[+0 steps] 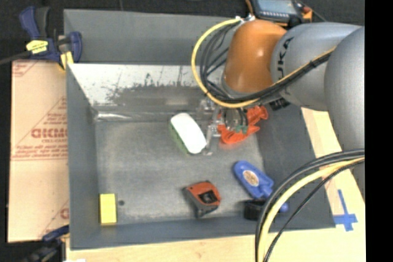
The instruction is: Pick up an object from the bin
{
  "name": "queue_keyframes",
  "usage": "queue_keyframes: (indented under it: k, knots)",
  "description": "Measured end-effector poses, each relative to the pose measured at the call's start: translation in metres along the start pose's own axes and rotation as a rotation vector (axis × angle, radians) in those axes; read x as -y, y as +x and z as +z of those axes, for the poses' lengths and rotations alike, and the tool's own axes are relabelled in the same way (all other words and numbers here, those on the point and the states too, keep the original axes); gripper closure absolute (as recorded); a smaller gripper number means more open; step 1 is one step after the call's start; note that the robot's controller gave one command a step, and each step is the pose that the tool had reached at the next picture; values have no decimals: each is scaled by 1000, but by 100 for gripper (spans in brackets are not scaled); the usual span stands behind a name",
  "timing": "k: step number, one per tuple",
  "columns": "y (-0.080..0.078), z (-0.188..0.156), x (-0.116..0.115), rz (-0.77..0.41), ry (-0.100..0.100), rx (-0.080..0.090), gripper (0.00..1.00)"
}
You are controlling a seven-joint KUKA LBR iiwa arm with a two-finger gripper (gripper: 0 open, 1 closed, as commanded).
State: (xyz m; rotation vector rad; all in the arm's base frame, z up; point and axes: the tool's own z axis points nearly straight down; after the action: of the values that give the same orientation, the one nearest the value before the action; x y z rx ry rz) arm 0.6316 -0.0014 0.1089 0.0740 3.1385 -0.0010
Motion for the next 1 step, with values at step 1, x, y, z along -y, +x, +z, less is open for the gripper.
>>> queue_keyframes:
  k: [1]
  knots:
    - [10,26,41,-41,0,3,0]
